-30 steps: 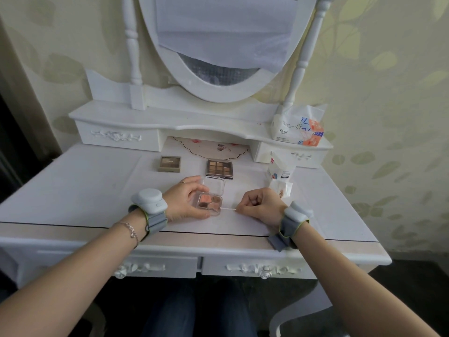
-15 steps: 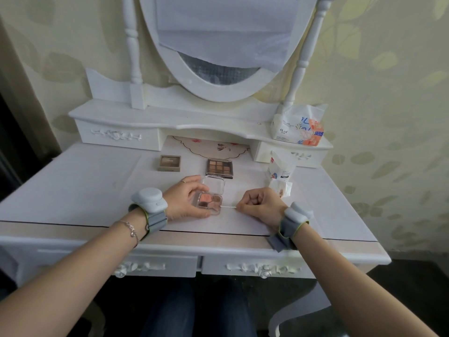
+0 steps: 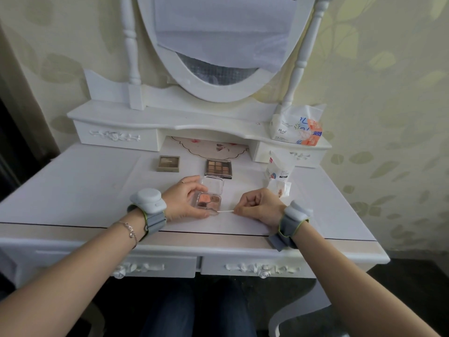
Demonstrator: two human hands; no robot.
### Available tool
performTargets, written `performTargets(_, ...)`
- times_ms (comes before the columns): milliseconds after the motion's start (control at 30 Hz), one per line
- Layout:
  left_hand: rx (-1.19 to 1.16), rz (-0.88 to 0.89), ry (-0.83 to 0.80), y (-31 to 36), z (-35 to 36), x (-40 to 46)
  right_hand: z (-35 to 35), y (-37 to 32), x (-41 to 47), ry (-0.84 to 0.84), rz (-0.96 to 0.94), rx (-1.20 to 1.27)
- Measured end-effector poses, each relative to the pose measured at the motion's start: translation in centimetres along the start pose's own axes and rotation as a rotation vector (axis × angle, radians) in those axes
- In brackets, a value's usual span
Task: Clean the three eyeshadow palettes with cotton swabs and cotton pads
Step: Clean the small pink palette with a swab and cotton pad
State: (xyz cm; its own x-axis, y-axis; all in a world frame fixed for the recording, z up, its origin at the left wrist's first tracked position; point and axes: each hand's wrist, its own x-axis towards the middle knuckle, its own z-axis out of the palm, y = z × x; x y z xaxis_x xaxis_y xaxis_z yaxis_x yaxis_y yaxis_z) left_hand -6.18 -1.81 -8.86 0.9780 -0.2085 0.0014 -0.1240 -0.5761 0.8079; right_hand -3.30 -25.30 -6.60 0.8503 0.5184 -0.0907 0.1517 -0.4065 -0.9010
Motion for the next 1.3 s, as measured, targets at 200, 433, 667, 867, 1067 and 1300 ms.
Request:
performTargets(200, 0.063, -0.027, 0.049, 0.5, 0.1, -0.1, 0.2, 0.2, 0.3, 0.104, -0.008, 0.216)
performTargets(433, 0.108, -0.034, 0.092, 0.5, 0.4, -0.2, 1.5, -0.6, 1.6, 0.245, -0.01, 0.225)
performTargets(667, 0.138, -0.024, 0.076, 0.7, 0.5, -0.2, 2.8, -0.6, 2.7, 0.192, -0.096, 0.054)
performTargets(867, 0.14, -0.023, 0.046, 0.6, 0.4, 0.1, 3.0, -0.8, 2.8, 0.191, -0.129, -0.026)
performTargets(1067, 0.105, -0.03, 0.056, 0.7, 0.3, 0.0, 3.4, -1.3, 3.1, 0.204, -0.143, -0.074)
performTargets(1300, 0.099, -0.027, 0.053, 0.7, 0.4, 0.1, 3.5, -1.1, 3.2, 0.21, -0.153, -0.08)
